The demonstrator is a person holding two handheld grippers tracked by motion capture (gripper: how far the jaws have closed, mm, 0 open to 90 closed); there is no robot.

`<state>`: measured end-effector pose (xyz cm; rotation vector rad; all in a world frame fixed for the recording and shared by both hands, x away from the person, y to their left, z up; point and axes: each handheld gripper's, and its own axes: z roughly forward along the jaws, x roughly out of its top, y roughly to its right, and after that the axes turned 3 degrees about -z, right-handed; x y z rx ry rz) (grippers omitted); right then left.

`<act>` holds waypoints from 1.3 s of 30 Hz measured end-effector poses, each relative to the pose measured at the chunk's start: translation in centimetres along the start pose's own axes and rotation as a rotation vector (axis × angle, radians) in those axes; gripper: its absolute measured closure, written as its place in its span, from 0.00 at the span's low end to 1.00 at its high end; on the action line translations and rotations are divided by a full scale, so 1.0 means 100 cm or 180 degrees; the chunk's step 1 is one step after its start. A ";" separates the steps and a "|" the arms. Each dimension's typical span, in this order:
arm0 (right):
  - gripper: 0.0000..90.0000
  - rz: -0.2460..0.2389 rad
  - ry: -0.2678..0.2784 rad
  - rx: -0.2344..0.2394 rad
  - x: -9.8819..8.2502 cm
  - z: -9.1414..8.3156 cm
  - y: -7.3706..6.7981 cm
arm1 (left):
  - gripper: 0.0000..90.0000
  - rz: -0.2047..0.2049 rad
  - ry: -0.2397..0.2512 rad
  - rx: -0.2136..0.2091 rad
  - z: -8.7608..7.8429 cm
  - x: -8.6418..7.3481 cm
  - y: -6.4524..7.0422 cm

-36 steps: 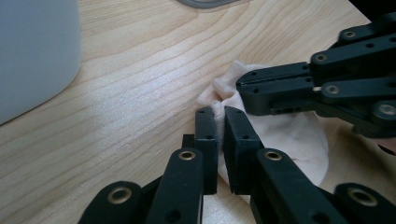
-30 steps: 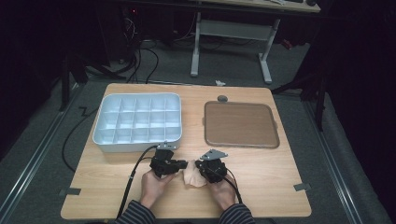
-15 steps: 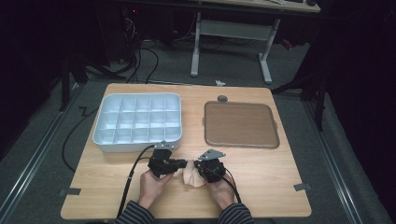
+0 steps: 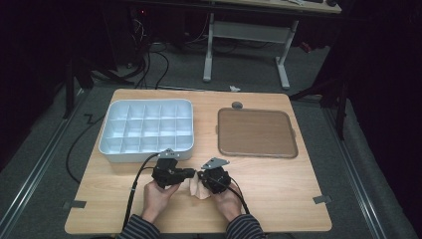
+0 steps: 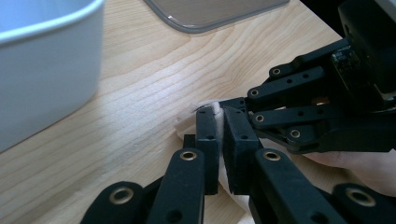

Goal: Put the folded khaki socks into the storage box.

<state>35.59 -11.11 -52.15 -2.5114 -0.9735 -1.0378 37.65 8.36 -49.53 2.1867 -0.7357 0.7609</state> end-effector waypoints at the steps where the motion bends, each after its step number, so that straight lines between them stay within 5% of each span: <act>1: 1.00 0.0009 0.0004 0.0013 0.000 0.000 0.000 | 0.95 0.0004 0.0004 0.0002 -0.001 0.000 0.000; 10: 0.99 0.0025 0.0017 0.0085 0.001 0.002 -0.001 | 0.95 -0.0028 0.0021 -0.0021 0.000 -0.001 -0.001; 17: 0.87 0.0009 0.0073 0.0069 0.002 -0.004 0.000 | 0.95 0.0053 -0.0010 0.0111 0.001 -0.003 0.001; 24: 0.80 0.0070 0.0310 -0.0052 0.000 -0.037 0.005 | 0.95 0.0035 0.0009 0.0131 0.001 -0.002 0.002; 30: 0.77 0.0152 0.0287 -0.0132 -0.010 -0.051 0.011 | 0.95 0.0020 0.0011 0.0154 0.000 -0.002 0.003; 39: 0.73 0.0291 0.0113 -0.0078 -0.026 -0.039 0.012 | 0.95 0.0007 0.0026 0.0163 0.001 -0.002 0.005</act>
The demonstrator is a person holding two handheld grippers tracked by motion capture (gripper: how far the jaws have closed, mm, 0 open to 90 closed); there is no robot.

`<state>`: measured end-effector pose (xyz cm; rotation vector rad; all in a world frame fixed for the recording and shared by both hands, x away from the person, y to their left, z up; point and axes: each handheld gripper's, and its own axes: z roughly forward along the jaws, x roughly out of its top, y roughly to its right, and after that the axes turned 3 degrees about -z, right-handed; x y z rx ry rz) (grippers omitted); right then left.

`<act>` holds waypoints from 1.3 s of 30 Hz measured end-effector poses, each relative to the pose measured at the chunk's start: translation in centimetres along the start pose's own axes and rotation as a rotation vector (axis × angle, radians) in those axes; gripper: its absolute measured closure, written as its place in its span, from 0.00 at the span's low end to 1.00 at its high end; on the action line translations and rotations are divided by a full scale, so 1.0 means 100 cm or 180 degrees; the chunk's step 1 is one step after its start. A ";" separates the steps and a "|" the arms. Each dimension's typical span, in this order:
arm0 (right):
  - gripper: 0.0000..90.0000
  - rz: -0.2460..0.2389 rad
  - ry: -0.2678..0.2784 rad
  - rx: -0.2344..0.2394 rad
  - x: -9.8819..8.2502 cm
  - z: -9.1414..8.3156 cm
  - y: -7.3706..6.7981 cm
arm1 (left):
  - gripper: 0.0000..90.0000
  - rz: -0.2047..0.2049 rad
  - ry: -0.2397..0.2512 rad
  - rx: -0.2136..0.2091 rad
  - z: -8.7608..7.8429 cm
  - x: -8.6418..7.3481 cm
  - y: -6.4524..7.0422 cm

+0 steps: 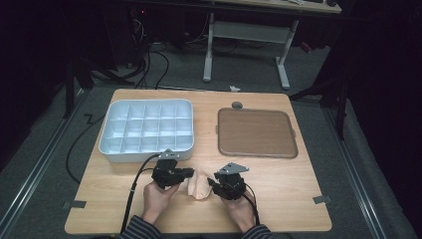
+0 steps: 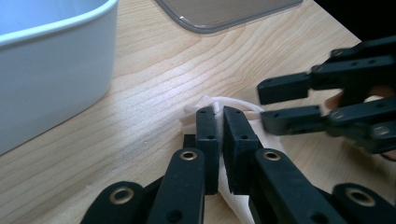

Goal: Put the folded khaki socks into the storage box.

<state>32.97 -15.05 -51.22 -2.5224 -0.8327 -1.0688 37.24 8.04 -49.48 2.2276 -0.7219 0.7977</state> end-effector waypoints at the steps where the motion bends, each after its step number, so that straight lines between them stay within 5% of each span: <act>1: 0.73 0.0000 0.0000 0.0000 0.000 0.000 0.000 | 0.95 0.0000 0.0000 0.0000 0.000 0.000 0.000; 4: 0.82 0.0042 -0.0129 0.0086 -0.005 0.010 0.002 | 0.95 0.0045 -0.0001 -0.0015 0.000 0.002 0.004; 10: 0.90 -0.0025 -0.0110 0.0125 -0.007 0.011 0.001 | 0.95 0.0078 -0.0015 -0.0052 0.003 0.006 0.008; 39: 0.91 -0.0086 -0.0107 0.0165 -0.001 0.017 0.000 | 0.94 0.0229 -0.0079 -0.0255 0.027 0.027 0.016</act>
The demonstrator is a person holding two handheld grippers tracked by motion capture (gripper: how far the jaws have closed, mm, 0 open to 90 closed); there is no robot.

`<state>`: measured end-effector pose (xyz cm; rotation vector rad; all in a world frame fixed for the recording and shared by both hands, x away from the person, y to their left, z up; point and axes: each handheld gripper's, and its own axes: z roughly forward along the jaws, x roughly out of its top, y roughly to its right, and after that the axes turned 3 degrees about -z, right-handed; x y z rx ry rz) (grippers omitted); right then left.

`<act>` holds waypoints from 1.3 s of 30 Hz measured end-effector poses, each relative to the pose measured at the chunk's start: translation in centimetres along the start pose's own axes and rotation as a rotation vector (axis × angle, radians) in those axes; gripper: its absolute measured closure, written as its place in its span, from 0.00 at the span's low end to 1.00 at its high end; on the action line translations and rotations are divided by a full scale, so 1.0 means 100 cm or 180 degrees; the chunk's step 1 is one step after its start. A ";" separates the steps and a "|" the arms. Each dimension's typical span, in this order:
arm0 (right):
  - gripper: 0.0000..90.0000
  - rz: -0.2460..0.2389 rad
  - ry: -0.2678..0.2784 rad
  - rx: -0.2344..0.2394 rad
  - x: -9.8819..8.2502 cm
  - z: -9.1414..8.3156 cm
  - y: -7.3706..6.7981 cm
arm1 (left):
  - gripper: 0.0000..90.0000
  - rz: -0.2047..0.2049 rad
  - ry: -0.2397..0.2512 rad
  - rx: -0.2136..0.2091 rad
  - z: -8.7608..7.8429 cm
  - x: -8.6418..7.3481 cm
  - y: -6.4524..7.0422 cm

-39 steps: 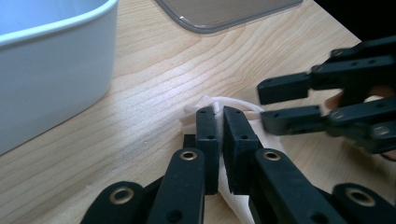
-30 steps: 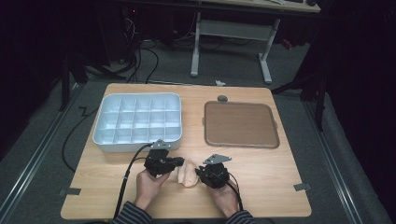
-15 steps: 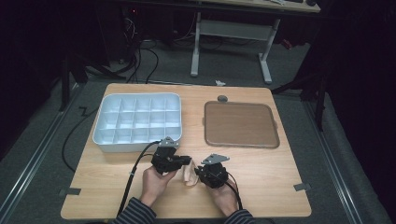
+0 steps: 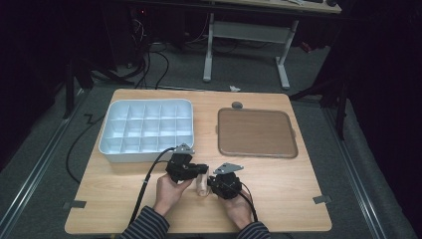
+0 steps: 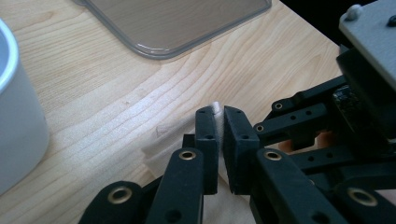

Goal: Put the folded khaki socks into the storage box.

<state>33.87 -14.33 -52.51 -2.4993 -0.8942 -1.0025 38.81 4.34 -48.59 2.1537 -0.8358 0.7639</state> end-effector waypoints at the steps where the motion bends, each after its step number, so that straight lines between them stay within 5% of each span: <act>1: 0.91 0.0031 0.0019 0.0019 0.000 0.001 0.000 | 0.94 -0.0036 0.0000 0.0005 0.002 -0.002 -0.003; 14: 0.85 0.0011 0.0077 0.0055 -0.001 -0.001 0.002 | 0.94 -0.0025 -0.0056 0.0133 0.011 -0.011 -0.008; 22: 0.80 -0.0023 0.0215 0.0033 -0.005 -0.022 -0.002 | 0.94 0.0008 -0.0073 0.0180 0.011 -0.013 -0.008; 28: 0.79 -0.0211 0.0316 0.0112 -0.004 -0.041 -0.017 | 0.94 0.0012 -0.0078 0.0184 0.012 -0.015 -0.008; 39: 0.76 -0.0288 0.0251 0.0257 0.005 -0.030 -0.032 | 0.94 0.0048 -0.0095 0.0230 0.012 -0.017 -0.007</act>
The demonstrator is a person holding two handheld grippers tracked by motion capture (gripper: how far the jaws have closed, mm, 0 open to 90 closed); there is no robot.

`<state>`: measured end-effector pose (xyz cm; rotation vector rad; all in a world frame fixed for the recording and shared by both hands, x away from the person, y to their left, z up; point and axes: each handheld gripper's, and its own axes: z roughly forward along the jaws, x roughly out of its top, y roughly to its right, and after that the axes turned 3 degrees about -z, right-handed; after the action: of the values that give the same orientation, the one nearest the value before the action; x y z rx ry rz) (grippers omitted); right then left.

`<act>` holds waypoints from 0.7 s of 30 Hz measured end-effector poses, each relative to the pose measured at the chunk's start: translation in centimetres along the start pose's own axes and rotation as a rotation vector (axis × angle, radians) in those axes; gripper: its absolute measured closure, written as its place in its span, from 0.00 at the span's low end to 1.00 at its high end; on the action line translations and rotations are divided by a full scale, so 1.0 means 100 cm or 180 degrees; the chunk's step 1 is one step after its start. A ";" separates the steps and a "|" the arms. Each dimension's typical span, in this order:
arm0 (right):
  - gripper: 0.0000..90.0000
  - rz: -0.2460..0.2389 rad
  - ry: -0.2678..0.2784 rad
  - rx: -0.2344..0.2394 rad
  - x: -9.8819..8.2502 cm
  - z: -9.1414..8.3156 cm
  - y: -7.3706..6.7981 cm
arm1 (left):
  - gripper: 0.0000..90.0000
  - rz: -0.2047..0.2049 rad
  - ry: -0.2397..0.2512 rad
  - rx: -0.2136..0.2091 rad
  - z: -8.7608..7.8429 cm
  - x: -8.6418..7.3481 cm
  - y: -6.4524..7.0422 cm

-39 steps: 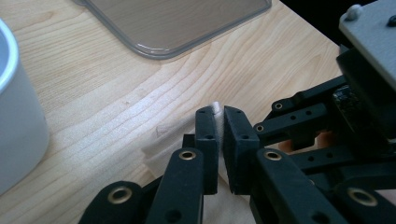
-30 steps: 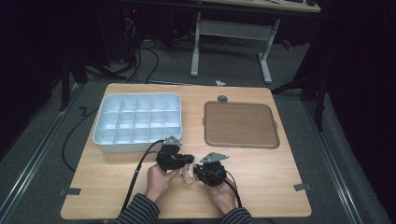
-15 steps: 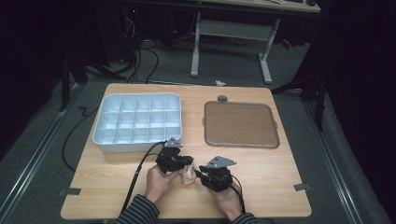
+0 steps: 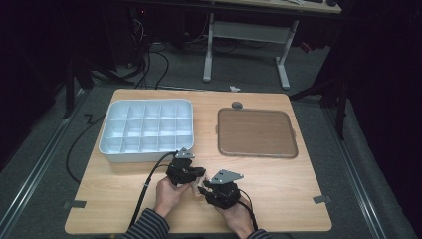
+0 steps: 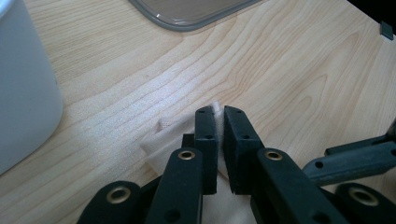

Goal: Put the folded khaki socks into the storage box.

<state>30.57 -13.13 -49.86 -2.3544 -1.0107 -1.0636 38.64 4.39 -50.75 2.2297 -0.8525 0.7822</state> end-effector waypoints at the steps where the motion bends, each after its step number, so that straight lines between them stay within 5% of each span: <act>1: 0.76 0.0000 0.0000 0.0000 0.000 0.000 0.000 | 0.94 0.0000 0.0000 0.0000 0.000 0.000 0.000; 7: 0.73 -0.0035 -0.0015 -0.0015 0.001 0.002 -0.004 | 0.94 -0.0010 0.0014 -0.0008 0.001 -0.001 0.001; 15: 0.91 -0.0014 -0.0129 -0.0033 -0.008 0.008 0.002 | 0.94 -0.0064 0.0051 -0.0056 0.001 -0.001 -0.001; 21: 0.94 -0.0017 -0.0134 -0.0081 -0.015 0.005 0.007 | 0.93 -0.0076 0.0062 -0.0059 0.002 -0.001 -0.001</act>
<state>30.66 -13.96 -51.38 -2.4051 -1.0246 -1.0389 38.66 4.32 -51.02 2.2084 -0.8192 0.7806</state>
